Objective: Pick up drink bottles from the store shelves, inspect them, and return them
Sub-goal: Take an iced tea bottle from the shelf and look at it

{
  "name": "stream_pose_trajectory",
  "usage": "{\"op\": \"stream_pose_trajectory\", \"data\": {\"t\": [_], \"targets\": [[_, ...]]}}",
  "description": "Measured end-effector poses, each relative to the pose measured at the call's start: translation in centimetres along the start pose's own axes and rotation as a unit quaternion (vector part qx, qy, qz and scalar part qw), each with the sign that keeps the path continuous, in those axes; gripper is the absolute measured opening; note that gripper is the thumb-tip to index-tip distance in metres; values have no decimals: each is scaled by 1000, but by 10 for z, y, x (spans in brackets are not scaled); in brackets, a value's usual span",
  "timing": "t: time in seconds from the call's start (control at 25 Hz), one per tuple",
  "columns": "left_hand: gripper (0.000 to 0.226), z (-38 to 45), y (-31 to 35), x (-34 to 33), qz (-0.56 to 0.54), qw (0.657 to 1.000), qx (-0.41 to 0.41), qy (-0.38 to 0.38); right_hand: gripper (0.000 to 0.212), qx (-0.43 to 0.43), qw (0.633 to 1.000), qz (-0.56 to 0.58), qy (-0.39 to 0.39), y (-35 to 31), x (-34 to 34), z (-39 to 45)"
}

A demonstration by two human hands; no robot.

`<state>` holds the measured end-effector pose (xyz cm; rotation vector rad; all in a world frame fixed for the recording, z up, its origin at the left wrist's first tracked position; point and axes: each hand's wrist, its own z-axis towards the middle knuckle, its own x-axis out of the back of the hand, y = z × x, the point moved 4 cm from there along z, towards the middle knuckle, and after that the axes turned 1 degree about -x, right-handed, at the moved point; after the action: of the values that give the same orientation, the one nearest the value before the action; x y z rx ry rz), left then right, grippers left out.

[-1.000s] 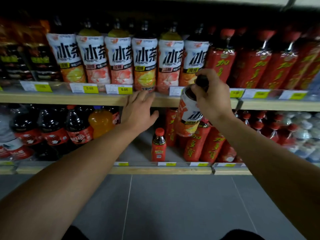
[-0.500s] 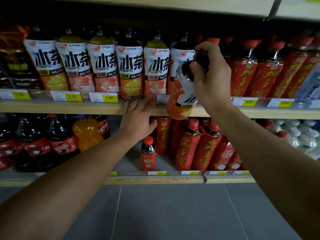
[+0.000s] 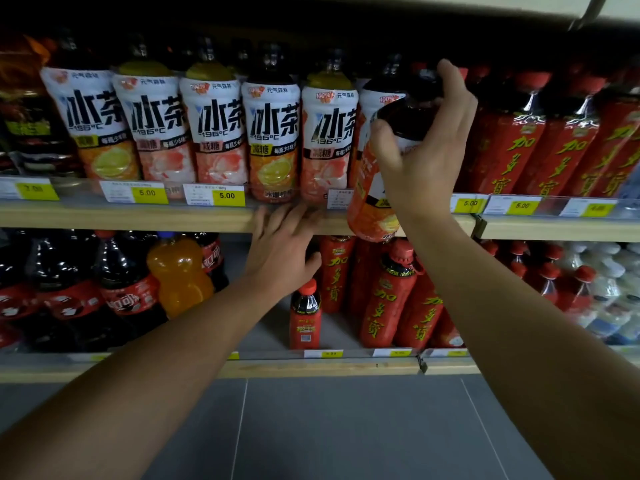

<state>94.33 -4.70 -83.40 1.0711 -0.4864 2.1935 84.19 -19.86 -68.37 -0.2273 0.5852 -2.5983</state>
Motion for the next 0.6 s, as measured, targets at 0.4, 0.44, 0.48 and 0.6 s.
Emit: {"op": "stream_pose_trajectory", "data": {"t": [0.4,0.44,0.48,0.6], "targets": [[68,0,-6,-3,1,1000,-15,-6,95,-27,996,-77,-43,35,-16,-31],[69,1,-6,-3,-2,1000,-17,-7,97,-30,994,-94,-50,34,-14,-31],[70,0,-5,-3,-2,1000,-17,-6,100,-34,991,-111,-61,33,-11,-31],[72,1,-5,-1,1,1000,-11,-13,104,-59,985,-134,-93,27,-5,-34]]}}
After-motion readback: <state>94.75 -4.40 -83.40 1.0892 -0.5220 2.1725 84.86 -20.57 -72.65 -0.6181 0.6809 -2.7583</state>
